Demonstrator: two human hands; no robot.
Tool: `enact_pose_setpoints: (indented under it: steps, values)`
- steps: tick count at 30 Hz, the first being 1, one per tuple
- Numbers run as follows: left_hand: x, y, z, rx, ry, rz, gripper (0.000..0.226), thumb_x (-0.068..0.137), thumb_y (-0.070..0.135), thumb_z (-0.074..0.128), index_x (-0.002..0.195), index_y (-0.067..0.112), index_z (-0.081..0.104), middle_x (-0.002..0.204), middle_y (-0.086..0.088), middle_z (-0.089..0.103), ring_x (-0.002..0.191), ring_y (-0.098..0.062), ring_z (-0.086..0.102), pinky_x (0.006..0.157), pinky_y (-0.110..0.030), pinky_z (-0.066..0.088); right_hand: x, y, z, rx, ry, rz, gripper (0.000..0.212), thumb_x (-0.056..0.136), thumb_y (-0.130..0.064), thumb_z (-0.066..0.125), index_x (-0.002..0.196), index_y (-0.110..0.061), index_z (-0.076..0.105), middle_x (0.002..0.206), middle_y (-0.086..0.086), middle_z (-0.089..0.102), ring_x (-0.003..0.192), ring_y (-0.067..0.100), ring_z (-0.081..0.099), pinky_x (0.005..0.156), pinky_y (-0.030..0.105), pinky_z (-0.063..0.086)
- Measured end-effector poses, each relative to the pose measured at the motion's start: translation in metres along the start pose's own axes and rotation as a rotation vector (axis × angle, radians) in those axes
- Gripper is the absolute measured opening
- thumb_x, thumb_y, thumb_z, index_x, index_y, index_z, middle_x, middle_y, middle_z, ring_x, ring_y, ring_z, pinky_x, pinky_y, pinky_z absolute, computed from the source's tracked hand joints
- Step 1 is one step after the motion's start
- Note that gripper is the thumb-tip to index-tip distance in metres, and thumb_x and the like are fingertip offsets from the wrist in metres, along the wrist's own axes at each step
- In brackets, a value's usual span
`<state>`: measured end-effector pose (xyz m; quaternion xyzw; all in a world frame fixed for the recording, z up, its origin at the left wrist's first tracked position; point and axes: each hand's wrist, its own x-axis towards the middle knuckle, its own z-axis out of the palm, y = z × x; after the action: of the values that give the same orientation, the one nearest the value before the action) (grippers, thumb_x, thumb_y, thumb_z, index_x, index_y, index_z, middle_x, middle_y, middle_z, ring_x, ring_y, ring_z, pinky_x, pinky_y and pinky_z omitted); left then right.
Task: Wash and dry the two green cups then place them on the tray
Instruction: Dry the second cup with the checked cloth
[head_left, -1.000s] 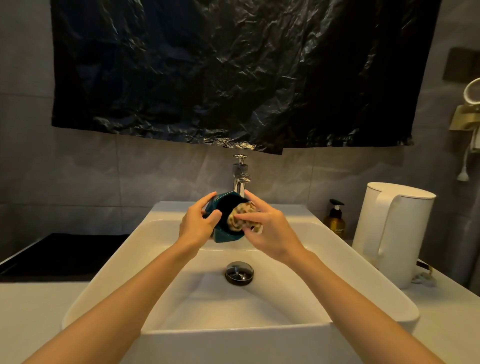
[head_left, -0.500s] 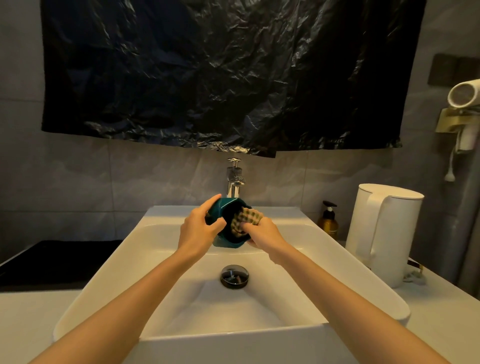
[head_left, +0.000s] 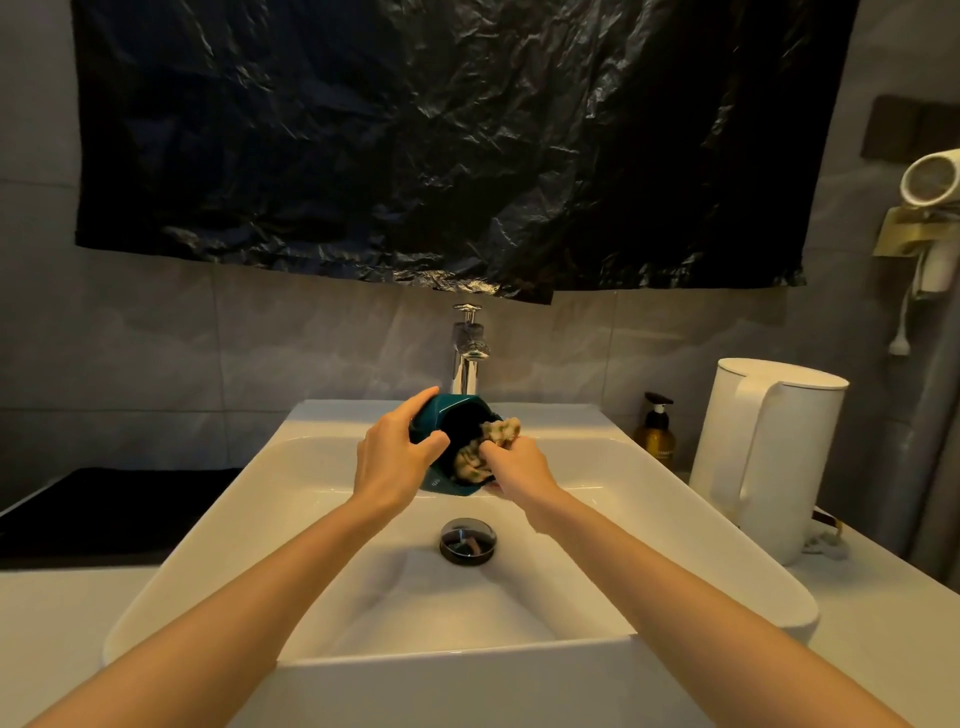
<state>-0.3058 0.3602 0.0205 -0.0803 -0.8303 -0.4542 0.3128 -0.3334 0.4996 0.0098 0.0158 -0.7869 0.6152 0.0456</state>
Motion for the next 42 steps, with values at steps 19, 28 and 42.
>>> enact_pose_setpoints:
  steps: [19, 28, 42]
  values:
    - [-0.002, 0.003, 0.004, 0.031, -0.247, -0.002, 0.052, 0.091, 0.016, 0.055, 0.140, 0.028, 0.043, 0.127, -0.002, 0.057, 0.103, -0.013, 0.048, 0.086, -0.032, 0.051, 0.001, -0.004, -0.023, -0.759, 0.179, -0.516, 0.019, 0.091, -0.009, 0.048, 0.106, -0.009, 0.059, 0.101, 0.015, 0.066, 0.090, 0.031, 0.060, 0.074, 0.038, 0.052]
    - [0.003, -0.003, -0.004, -0.048, -0.173, -0.173, 0.046, 0.091, 0.017, 0.054, 0.135, 0.026, 0.048, 0.120, -0.007, 0.061, 0.107, -0.026, 0.055, 0.085, -0.050, 0.054, 0.003, -0.008, -0.025, -0.053, -0.299, -0.022, 0.024, 0.097, -0.020, 0.052, 0.117, -0.006, 0.055, 0.115, 0.012, 0.063, 0.110, 0.024, 0.059, 0.094, 0.033, 0.048]
    - [0.009, -0.005, -0.008, -0.106, -0.135, -0.278, 0.047, 0.092, 0.018, 0.055, 0.137, 0.028, 0.045, 0.127, -0.009, 0.058, 0.115, -0.031, 0.054, 0.086, -0.053, 0.053, 0.016, -0.011, -0.058, -0.577, 0.214, -0.309, 0.045, 0.099, -0.049, 0.033, 0.117, -0.012, 0.051, 0.112, 0.010, 0.046, 0.113, 0.027, 0.042, 0.095, 0.041, 0.040]
